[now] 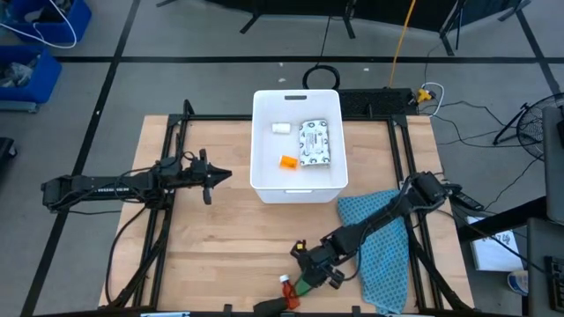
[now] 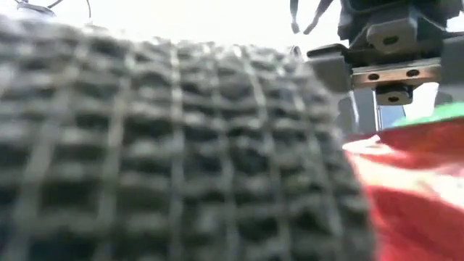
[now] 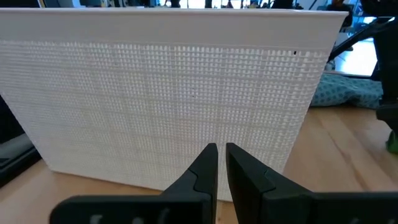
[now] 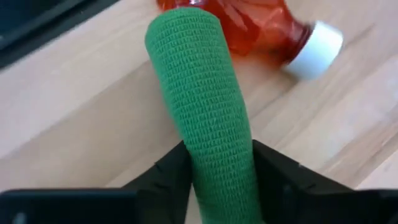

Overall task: Pick & place medical supplies in basket/bin
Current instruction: Put the green bandage into the white bin

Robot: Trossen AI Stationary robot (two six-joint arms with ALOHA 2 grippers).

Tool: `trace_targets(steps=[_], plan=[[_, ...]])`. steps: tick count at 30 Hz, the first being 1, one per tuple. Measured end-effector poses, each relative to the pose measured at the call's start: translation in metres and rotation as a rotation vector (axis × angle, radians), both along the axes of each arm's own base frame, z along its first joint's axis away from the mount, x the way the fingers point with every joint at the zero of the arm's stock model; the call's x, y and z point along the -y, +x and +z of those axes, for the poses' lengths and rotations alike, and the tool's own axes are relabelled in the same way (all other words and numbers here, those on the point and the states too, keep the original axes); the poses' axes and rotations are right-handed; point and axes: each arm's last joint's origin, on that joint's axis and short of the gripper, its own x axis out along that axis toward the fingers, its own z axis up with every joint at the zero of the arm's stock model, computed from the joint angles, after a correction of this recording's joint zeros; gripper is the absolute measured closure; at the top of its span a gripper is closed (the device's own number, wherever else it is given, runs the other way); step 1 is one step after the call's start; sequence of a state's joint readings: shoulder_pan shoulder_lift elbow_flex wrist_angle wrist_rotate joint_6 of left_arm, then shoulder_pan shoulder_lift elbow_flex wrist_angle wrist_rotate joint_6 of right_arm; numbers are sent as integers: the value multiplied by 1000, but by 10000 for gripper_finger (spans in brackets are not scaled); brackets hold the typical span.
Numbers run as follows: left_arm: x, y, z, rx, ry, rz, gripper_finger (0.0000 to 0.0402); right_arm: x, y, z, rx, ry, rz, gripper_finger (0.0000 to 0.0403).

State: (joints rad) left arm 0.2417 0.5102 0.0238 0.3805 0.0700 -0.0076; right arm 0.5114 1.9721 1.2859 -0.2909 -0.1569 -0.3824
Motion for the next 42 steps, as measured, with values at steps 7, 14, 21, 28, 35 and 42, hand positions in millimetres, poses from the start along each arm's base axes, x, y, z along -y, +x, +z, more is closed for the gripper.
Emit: trace_targets(steps=[7, 14, 21, 28, 35, 42], plan=[[0, 0, 1, 9, 5, 0, 364, 13, -6, 23, -40, 23, -71, 309], [0, 0, 1, 13, 4, 0, 364, 28, -16, 68, 28, 51, -175, 311], [0, 0, 1, 10, 2, -1, 364, 54, -37, 110, 196, 183, -260, 312], [0, 0, 1, 12, 2, 0, 364, 101, -89, 157, 533, 381, -387, 312], [0, 0, 1, 12, 2, 0, 364, 144, -159, 183, 834, 517, -545, 312], [0, 0, 1, 12, 6, 0, 364, 168, -200, 172, 956, 534, -720, 312]])
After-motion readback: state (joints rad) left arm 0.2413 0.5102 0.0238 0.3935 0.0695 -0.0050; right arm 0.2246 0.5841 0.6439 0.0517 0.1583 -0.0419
